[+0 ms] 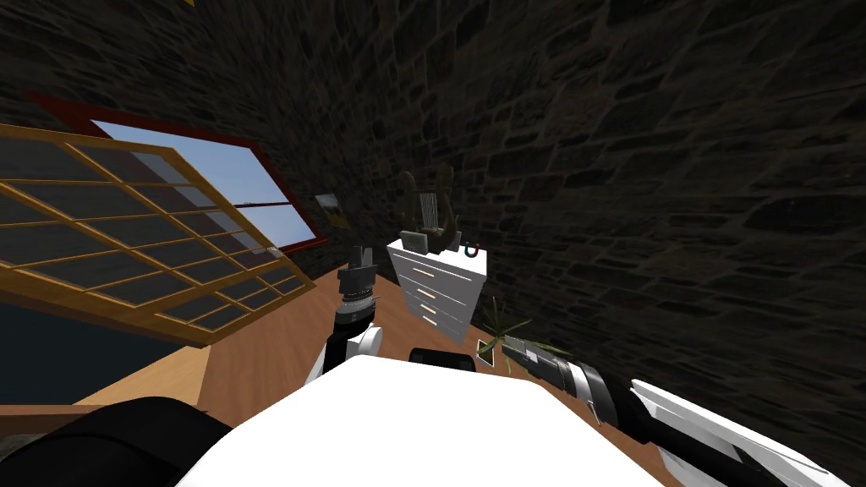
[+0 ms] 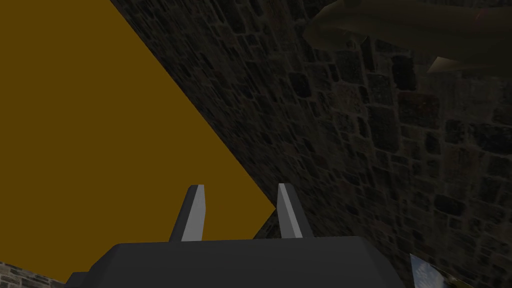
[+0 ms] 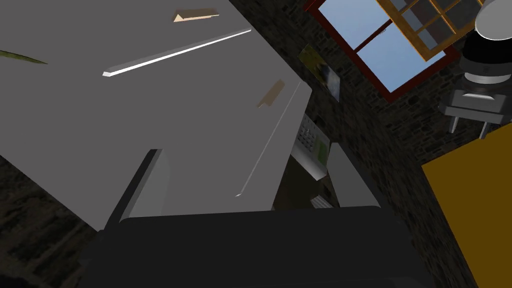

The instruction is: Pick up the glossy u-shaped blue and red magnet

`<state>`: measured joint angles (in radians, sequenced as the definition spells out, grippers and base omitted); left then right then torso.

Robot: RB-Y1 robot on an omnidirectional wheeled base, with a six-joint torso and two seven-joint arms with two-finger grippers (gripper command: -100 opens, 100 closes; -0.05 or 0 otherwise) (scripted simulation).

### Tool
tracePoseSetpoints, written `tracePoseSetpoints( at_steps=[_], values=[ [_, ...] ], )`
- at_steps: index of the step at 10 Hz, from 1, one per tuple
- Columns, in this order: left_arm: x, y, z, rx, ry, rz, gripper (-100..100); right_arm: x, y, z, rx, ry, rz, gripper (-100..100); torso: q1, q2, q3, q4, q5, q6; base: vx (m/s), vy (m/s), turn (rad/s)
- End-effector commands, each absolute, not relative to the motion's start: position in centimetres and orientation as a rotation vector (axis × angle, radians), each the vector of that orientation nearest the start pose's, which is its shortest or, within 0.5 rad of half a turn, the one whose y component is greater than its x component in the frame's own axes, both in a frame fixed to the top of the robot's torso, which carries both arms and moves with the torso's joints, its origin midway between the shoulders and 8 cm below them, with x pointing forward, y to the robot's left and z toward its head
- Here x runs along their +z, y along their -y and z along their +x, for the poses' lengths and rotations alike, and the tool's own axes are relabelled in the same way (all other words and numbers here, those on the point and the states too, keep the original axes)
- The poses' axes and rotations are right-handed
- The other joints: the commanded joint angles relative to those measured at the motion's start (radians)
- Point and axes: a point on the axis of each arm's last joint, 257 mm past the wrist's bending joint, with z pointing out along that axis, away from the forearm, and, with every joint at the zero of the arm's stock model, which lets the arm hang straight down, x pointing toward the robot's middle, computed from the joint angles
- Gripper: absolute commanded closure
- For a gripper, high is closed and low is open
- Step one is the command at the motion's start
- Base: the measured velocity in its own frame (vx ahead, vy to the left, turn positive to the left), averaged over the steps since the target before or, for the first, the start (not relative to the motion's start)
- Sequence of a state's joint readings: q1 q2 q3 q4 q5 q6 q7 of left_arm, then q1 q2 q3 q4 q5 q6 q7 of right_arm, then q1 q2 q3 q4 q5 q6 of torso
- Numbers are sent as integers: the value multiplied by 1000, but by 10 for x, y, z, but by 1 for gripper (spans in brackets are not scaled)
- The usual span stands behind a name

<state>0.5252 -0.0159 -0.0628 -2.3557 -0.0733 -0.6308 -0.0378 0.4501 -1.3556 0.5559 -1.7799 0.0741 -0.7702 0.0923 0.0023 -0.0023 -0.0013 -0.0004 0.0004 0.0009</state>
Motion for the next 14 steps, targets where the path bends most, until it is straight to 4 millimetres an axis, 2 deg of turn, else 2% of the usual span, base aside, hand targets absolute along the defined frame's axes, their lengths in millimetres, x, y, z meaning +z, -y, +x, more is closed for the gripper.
tracePoseSetpoints(
  at_steps=[1,2,4,5,8,9,11,12,14],
  values=[
    [71,-247,305,-1312,-520,-470,0,-290,265,226,1164,-2164,-268,-100,0,0,0,0,0,0,10,10,4],
    [71,-247,305,-1312,-520,-470,0,-300,278,213,1147,-2215,-292,-100,-1,0,0,0,0,0,21,36,304],
    [71,-247,305,-1312,-520,-470,0,-298,292,211,1108,-2254,-333,-100,0,-1,0,0,0,0,18,22,47],
    [71,-247,305,-1312,-520,-470,0,-307,306,198,1088,-2302,-355,-100,0,0,0,0,0,0,27,39,217],
    [71,-247,305,-1312,-520,-470,0,-303,321,197,1045,-2340,-396,-100,0,0,0,0,0,0,12,18,56],
    [71,-247,305,-1312,-520,-470,0,-308,338,185,1016,-2390,-422,-100,-1,1,1,0,0,1,16,34,296],
    [71,-247,305,-1312,-520,-470,0,-304,352,185,977,-2422,-457,-100,1,-1,0,0,0,0,21,30,53],
    [71,-247,305,-1312,-520,-470,0,-306,370,174,944,-2468,-480,-100,0,0,0,0,0,1,30,52,291],
    [71,-247,305,-1312,-520,-470,0,-301,383,174,903,-2498,-514,-100,2,-1,-1,0,0,1,25,28,47]
  ],
)
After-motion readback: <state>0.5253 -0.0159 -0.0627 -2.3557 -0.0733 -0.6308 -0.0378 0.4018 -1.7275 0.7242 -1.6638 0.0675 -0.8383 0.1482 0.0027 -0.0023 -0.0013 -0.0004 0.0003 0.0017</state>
